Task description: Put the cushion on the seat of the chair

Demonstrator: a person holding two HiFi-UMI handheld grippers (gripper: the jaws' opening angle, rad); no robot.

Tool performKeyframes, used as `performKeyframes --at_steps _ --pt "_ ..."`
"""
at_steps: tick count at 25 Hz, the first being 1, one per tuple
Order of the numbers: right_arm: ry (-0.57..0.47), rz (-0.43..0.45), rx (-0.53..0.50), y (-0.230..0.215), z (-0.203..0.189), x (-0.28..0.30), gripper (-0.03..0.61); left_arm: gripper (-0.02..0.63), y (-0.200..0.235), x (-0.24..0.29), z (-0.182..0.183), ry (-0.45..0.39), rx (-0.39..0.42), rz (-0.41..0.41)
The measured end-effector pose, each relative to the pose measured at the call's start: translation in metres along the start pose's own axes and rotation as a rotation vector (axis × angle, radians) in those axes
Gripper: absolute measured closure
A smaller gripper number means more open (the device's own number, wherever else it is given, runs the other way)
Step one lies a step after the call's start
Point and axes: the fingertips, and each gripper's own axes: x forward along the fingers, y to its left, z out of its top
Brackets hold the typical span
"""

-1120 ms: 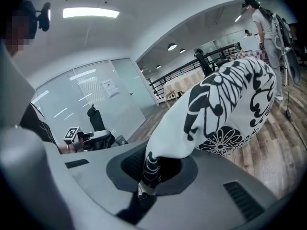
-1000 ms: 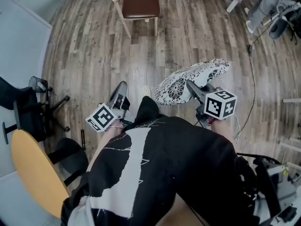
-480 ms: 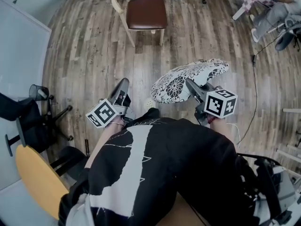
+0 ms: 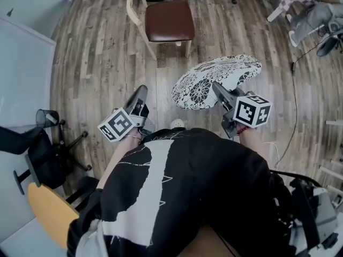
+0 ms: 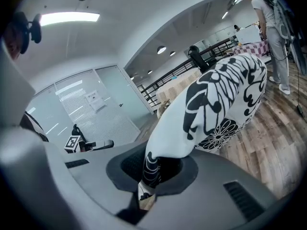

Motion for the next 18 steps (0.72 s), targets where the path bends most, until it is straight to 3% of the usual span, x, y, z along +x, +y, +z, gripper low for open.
performKeyframes --at_steps 10,14,18 --pt "0.023 -0.014 -0.028 0.009 0.014 0.033 0.551 0.600 -0.004 0.029 0.030 -0.010 -0.001 -0.128" --pt "0.035 -0.016 -0.032 0.016 0.018 0.041 0.551 0.600 -0.009 0.035 0.030 0.039 0.052 -0.142" --pt "0.048 -0.014 -0.027 0.014 0.014 0.049 0.551 0.598 -0.006 0.042 0.019 0.078 0.051 -0.144"
